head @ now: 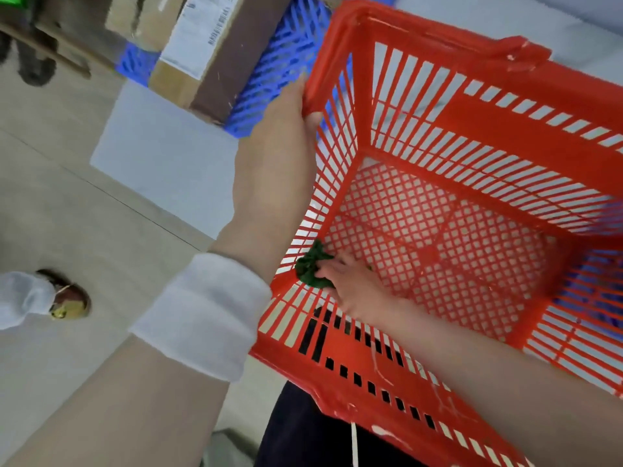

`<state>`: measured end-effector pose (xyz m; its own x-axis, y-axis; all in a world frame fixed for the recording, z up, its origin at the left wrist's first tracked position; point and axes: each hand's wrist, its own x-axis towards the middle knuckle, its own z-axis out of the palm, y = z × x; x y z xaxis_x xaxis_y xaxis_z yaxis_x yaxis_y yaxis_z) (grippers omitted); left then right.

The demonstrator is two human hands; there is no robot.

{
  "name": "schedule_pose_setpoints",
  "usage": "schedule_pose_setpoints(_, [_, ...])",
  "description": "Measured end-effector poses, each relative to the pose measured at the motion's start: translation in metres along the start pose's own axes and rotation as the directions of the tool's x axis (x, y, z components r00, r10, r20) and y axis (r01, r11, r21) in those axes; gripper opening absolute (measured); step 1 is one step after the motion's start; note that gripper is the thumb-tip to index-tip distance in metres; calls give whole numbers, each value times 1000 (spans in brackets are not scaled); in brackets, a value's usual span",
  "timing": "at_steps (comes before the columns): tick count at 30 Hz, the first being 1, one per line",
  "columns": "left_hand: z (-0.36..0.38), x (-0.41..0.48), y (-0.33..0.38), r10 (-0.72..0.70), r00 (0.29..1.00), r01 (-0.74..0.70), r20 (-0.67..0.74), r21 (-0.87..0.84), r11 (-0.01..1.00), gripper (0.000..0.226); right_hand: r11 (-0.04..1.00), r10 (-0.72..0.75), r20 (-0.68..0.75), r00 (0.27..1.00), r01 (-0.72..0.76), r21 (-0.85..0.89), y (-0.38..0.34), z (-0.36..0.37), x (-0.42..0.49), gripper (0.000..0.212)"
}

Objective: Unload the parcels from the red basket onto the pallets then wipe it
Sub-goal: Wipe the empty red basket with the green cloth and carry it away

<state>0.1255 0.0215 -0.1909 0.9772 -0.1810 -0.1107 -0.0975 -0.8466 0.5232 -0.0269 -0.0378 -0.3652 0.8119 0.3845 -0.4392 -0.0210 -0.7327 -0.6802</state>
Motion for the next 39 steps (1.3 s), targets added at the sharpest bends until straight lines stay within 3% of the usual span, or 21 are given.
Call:
schedule_pose_setpoints(3, [0,-1,1,13,1000,-13,20,16,1000,41,959,-135,96,986,155,-237,6,-20,6,37])
schedule_pose_setpoints(6, [-1,-2,1,17,1000,-17,15,14,1000,39,804,-284,153,947,321,-501,19,-50,10,42])
schedule_pose_setpoints(8, [-1,-2,2,17,1000,-17,5,2,1000,38,801,-189,7,982,158,-578,32,-68,8,49])
schedule_pose_setpoints(10, [0,-2,2,16,1000,-16,0,-10,1000,39,840,-25,-173,985,-73,-537,39,-78,8,60])
schedule_pose_setpoints(11, [0,-2,2,18,1000,-18,-3,-13,1000,39,849,-9,-195,981,-95,-519,38,-77,10,63])
schedule_pose_setpoints(15, [2,-1,-1,32,999,-32,3,-27,999,42,927,-179,-182,967,103,-362,28,-53,7,51])
schedule_pose_setpoints(17, [3,-2,-1,31,1000,-31,2,-27,999,45,939,-199,-159,967,142,-314,32,-43,2,61])
schedule_pose_setpoints(21, [3,-3,2,37,999,-37,-24,-28,999,43,915,-338,-48,940,316,-251,33,-30,-4,62])
schedule_pose_setpoints(24, [1,-3,4,30,999,-31,-26,-42,999,45,890,-384,-7,923,368,-267,21,-33,0,58])
schedule_pose_setpoints(25, [1,-4,4,31,999,-32,-22,-43,999,45,921,-333,-75,940,308,-240,20,-38,1,49])
schedule_pose_setpoints(27, [1,-4,4,27,999,-28,-22,-45,999,46,995,-62,-282,957,36,-97,26,-53,-1,35])
schedule_pose_setpoints(28, [2,-3,4,25,999,-26,-24,-41,999,46,993,69,-370,927,-97,-59,31,-59,-3,38])
schedule_pose_setpoints(30, [2,-3,3,22,999,-23,-26,-37,999,45,960,130,-433,892,-222,-169,38,-61,-3,49])
schedule_pose_setpoints(34, [4,-3,3,14,999,-15,-29,-39,999,45,974,120,-269,956,-165,-153,21,-34,8,56])
schedule_pose_setpoints(37, [4,-3,4,23,999,-24,-33,-39,999,48,962,-106,-40,994,92,-258,22,-8,5,60])
schedule_pose_setpoints(39, [2,-4,4,31,999,-32,-30,-32,999,49,869,-227,197,954,290,-401,33,-6,0,62])
